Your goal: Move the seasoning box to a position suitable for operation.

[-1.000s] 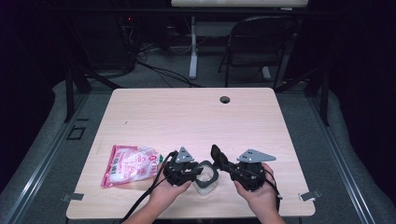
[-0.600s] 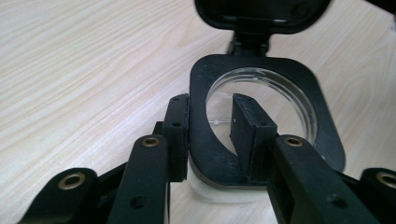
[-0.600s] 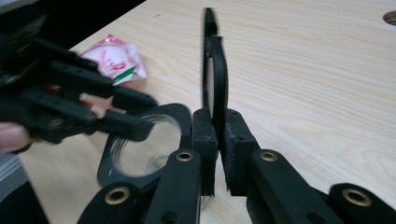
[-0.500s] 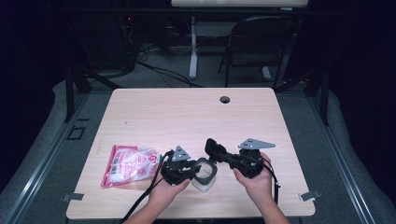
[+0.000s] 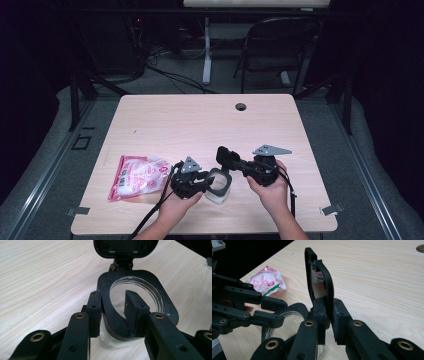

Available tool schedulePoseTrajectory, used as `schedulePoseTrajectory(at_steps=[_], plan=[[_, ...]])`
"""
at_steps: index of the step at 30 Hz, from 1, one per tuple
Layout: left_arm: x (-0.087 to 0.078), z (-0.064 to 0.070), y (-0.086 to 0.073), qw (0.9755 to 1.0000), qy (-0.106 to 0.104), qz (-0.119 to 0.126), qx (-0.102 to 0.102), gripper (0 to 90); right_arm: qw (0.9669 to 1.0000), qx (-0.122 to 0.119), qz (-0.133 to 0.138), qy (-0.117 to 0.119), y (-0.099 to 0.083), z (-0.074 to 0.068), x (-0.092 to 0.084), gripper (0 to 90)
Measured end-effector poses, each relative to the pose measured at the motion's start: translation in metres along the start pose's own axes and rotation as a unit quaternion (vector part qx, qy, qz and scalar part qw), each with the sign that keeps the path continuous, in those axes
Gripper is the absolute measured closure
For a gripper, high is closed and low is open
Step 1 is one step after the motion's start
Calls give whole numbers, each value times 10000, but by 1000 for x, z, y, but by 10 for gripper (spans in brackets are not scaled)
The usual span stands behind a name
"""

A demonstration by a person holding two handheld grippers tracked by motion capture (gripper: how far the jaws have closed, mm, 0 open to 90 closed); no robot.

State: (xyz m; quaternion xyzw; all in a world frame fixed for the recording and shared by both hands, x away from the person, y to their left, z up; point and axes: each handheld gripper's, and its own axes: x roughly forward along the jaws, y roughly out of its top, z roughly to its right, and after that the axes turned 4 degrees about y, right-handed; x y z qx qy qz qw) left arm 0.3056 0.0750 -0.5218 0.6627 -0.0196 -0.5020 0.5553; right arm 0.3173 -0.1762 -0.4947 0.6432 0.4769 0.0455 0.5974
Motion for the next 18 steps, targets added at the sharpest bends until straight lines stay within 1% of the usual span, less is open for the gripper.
schedulePoseTrajectory(at_steps=[1, 2, 3, 4, 5, 6, 7, 8, 9, 10, 11, 12, 13, 14, 16, 17, 18], plan=[[0, 0, 0, 10000, 9, 5, 9, 663, 10000, -7, -49, -25, 0, 0, 0, 808], [-3, -2, 1, 9999, 75, 79, -7, 611, 9999, 27, -91, -45, 0, 0, 0, 774], [-6, -5, 2, 9999, 3, 120, -4, 596, 9999, 42, -99, -57, 1, 0, 0, 763], [-11, -8, 3, 9998, 12, 199, -32, 587, 9999, 61, -78, -71, 1, 0, -1, 747], [-16, -10, 4, 9996, 81, 267, -68, 583, 9999, 44, -91, -79, 1, 0, -2, 728], [-23, -15, 5, 9995, 26, 315, -83, 579, 9999, 86, -85, -58, 1, 0, -5, 712], [-23, -15, 5, 9995, 26, 315, -83, 573, 9999, 106, -86, -47, 1, 0, -8, 695], [-38, -26, 5, 9990, 93, 406, -131, 569, 9998, 181, -100, -14, 2, 0, -11, 683], [-38, -26, 5, 9990, 93, 406, -131, 565, 9998, 181, -100, -14, 2, 0, -11, 683], [-45, -32, 3, 9988, 125, 424, -188, 565, 9998, 182, -122, -22, 2, 0, -13, 674], [-52, -38, 1, 9988, 154, 405, -239, 577, 9997, 189, -151, -45, 2, 0, -19, 663], [-65, -50, -5, 9984, 112, 403, -388, 582, 9996, 236, -159, -57, 2, 0, -22, 659], [-65, -50, -5, 9984, 112, 403, -388, 580, 9996, 236, -159, -57, 2, 0, -22, 659], [-79, -61, -13, 9981, 160, 413, -418, 573, 9996, 255, -43, -68, 1, -2, -26, 653], [-91, -69, -23, 9978, 302, 425, -418, 548, 9997, 238, 4, -70, 1, -4, -29, 628], [-91, -69, -23, 9978, 302, 425, -418, 527, 9998, 170, 26, -86, 0, -6, -30, 625], [-95, -74, -28, 9973, 343, 418, -487, 513, 9998, 147, 29, -98, -1, -8, -30, 618]])
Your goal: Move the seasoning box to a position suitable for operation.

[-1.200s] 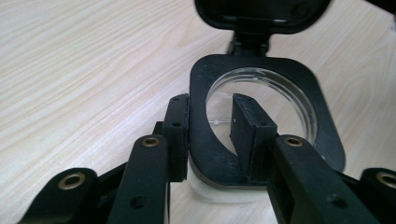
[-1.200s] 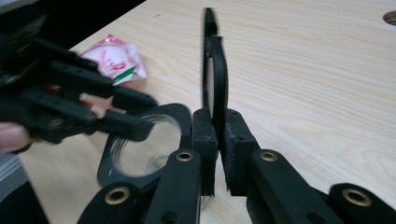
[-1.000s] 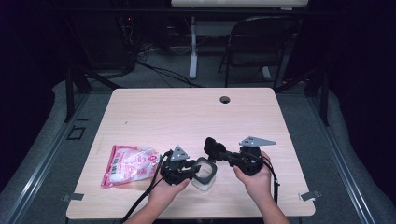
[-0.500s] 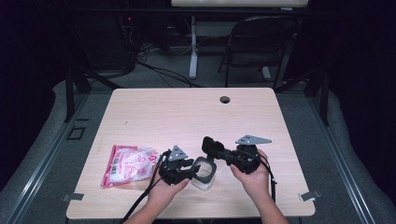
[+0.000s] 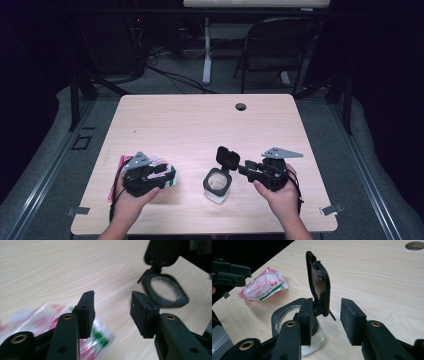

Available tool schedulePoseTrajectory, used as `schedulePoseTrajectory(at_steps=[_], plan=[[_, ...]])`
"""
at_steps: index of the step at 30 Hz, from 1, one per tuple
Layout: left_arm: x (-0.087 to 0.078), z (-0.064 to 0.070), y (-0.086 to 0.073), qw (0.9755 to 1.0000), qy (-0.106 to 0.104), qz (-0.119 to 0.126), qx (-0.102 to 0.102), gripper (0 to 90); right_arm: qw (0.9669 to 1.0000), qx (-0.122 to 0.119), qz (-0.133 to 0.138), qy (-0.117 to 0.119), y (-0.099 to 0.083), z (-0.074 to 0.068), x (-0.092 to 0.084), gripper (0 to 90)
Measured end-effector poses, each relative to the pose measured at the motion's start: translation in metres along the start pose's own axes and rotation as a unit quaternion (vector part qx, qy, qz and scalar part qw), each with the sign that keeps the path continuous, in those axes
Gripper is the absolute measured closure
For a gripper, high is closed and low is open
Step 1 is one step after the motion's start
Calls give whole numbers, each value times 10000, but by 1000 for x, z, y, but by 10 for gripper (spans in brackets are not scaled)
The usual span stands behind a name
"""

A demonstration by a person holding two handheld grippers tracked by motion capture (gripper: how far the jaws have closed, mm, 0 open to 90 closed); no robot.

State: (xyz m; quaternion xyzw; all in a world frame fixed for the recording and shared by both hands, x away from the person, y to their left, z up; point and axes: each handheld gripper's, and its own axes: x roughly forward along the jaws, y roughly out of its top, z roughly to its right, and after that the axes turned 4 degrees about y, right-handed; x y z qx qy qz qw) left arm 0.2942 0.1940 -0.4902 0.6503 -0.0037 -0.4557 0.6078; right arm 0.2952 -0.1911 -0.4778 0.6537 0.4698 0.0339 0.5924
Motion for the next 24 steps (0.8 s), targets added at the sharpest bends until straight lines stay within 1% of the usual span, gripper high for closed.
schedulePoseTrajectory(at_steps=[1, 3, 4, 5, 7, 9, 10, 11, 12, 13, 14, 15, 16, 17, 18, 19, 20, 22, 23, 24], plan=[[-4, -4, -4, 10000, 71, 49, -41, 513, 10000, 0, 0, 0, 0, 0, 0, 618], [-12, -12, -13, 9998, 87, 99, -118, 506, 10000, -39, -6, -8, -2, -4, -1, 605], [-15, -17, -19, 9996, 135, 144, -180, 495, 9999, -119, 32, -13, -4, -7, -1, 590], [-16, -19, -22, 9996, 140, 107, -212, 485, 9999, -120, 35, -12, -5, -9, -1, 584], [-17, -21, -25, 9996, 137, 58, -248, 490, 9999, -154, 69, -10, -7, -10, 0, 579], [-17, -24, -31, 9995, 9, 106, -306, 553, 9997, -228, 100, -36, -9, -12, 1, 577], [-15, -26, -37, 9996, 22, 35, -284, 575, 9996, -248, 155, -37, -13, -14, 2, 576], [-14, -26, -39, 9997, 108, 20, -210, 569, 9995, -259, 149, -31, -15, -14, 2, 575], [-13, -27, -42, 9997, 153, 2, -165, 539, 9995, -268, 171, -16, -17, -14, 3, 574], [-13, -27, -42, 9997, 153, 2, -165, 505, 9995, -268, 171, -16, -17, -14, 3, 574], [-11, -26, -44, 9997, 210, -62, -51, 482, 9993, -335, 152, -32, -20, -15, 3, 567], [-11, -26, -44, 9997, 210, -62, -51, 463, 9993, -335, 152, -32, -20, -15, 3, 567], [-10, -25, -47, 9993, 349, -104, 129, 446, 9992, -363, 183, -64, -22, -15, 3, 567], [-10, -25, -47, 9993, 349, -104, 129, 428, 9992, -363, 183, -64, -22, -15, 3, 567], [-8, -24, -50, 9983, 468, -244, 248, 410, 9992, -319, 218, -69, -23, -14, 2, 564], [-8, -24, -50, 9983, 468, -244, 248, 406, 9992, -319, 218, -69, -23, -14, 2, 564], [-6, -23, -51, 9973, 576, -327, 311, 393, 9995, -236, 208, -19, -24, -12, 3, 562], [-3, -22, -53, 9963, 643, -425, 379, 366, 9995, -207, 219, -39, -25, -11, 2, 560], [-3, -22, -53, 9963, 643, -425, 379, 349, 9995, -207, 219, -39, -25, -11, 2, 560], [0, -19, -55, 9947, 746, -524, 466, 333, 9996, -178, 209, -24, -26, -9, 2, 553]])
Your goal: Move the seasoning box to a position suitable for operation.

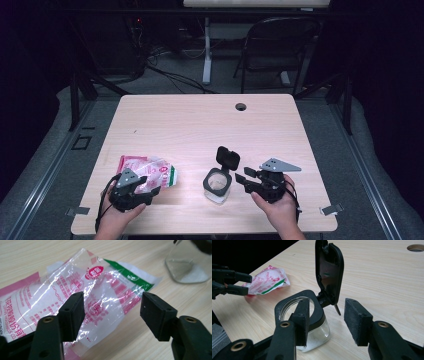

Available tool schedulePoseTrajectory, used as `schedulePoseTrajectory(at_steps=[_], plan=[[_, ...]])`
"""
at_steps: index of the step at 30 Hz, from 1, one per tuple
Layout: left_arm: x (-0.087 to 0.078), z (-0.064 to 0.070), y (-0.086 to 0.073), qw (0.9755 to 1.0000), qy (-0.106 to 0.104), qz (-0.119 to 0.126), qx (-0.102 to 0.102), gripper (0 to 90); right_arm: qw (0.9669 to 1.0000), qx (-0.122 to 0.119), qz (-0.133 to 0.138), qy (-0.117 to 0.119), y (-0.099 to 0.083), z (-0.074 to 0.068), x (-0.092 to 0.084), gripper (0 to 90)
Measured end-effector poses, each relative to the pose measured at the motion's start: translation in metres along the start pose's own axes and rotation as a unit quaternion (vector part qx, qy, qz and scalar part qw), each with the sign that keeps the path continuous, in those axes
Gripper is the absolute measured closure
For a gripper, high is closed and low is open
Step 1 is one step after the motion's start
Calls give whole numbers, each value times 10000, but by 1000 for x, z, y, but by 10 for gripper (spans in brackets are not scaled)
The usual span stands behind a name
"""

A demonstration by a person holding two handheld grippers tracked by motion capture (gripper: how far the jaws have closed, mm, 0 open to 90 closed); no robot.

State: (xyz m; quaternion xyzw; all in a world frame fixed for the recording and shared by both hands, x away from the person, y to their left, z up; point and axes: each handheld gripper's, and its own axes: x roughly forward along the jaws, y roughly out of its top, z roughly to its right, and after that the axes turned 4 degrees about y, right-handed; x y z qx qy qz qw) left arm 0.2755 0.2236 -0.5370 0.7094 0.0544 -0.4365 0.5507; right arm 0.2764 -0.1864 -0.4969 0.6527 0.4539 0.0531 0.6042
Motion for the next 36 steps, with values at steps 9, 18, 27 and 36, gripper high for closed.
schedulePoseTrajectory(at_steps=[9, 18, 27, 36], plan=[[16, 12, -5, 9980, 384, -307, 394, 217, 9998, 156, 68, -72, -1, 5, -1, 511], [27, 11, -9, 9941, 789, -493, 550, 212, 9994, 305, 146, -52, -1, 9, -2, 509], [36, 10, -9, 9925, 959, -481, 586, 244, 9991, 370, 202, -47, -1, 10, -1, 508], [36, -6, -14, 9946, 904, -418, 282, 449, 9988, 426, 218, -66, -3, 11, 0, 501]])
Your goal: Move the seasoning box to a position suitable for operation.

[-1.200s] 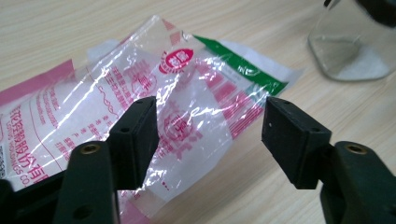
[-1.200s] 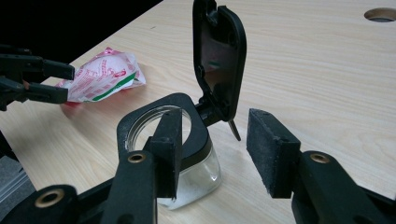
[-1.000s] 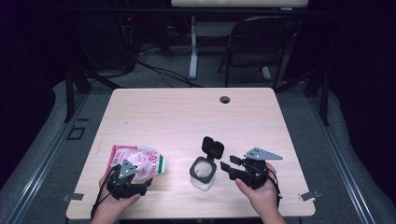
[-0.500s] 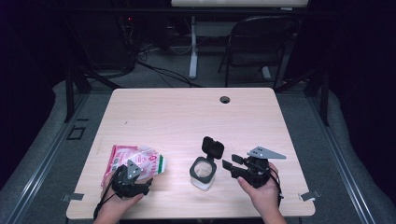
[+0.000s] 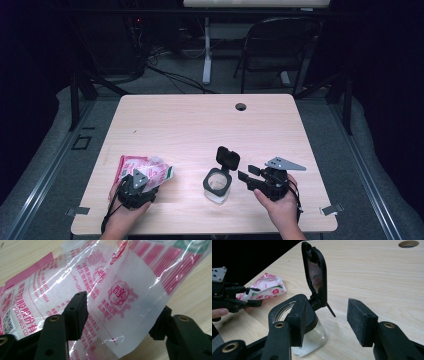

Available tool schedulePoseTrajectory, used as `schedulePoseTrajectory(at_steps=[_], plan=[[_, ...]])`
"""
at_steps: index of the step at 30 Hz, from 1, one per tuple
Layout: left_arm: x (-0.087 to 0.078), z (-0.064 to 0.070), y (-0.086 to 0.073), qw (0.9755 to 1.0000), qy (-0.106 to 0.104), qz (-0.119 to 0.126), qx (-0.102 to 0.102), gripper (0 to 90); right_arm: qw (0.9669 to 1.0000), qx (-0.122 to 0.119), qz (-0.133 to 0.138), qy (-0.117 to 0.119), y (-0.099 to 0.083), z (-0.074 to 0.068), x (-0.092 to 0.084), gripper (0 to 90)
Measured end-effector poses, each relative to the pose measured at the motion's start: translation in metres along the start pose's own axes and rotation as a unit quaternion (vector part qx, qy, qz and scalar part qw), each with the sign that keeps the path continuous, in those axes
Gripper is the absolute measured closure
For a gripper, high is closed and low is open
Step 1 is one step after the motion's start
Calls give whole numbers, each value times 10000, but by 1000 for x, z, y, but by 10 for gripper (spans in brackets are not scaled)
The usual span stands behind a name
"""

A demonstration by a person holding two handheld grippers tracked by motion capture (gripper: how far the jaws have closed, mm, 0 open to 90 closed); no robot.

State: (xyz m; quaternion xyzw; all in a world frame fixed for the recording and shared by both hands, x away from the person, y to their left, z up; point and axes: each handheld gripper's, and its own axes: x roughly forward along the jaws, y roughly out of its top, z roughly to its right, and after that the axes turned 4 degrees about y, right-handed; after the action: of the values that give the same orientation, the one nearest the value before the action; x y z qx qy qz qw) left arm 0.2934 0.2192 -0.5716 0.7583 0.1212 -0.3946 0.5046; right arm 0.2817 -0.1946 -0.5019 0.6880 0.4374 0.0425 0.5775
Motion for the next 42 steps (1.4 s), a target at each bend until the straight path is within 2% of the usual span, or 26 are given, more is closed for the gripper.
schedulePoseTrajectory(at_steps=[7, 9, 10, 12, 18, 20, 28, 42], plan=[[3, -6, -1, 9999, -84, 36, -91, 559, 10000, 30, -20, 3, -1, 1, 1, 501], [3, -8, -2, 9998, -92, 54, -159, 630, 10000, 76, -11, 9, -2, 3, 1, 500], [3, -11, -3, 9995, -136, 94, -275, 651, 10000, 69, -32, 11, -2, 3, 1, 501], [3, -13, -3, 9994, -178, 84, -296, 670, 10000, 85, -15, 8, -2, 4, 1, 500], [5, -21, -6, 9978, -343, 154, -553, 781, 9999, 112, -20, 25, -2, 4, 2, 500], [5, -24, -7, 9969, -417, 177, -650, 799, 9999, 114, -44, 15, -3, 4, 2, 500], [6, -27, -8, 9957, -508, 172, -749, 854, 9999, 117, -46, 6, -3, 6, 3, 500], [2, -30, -6, 9954, -521, 203, -772, 898, 9999, 98, -81, 13, -5, 7, 2, 501]])
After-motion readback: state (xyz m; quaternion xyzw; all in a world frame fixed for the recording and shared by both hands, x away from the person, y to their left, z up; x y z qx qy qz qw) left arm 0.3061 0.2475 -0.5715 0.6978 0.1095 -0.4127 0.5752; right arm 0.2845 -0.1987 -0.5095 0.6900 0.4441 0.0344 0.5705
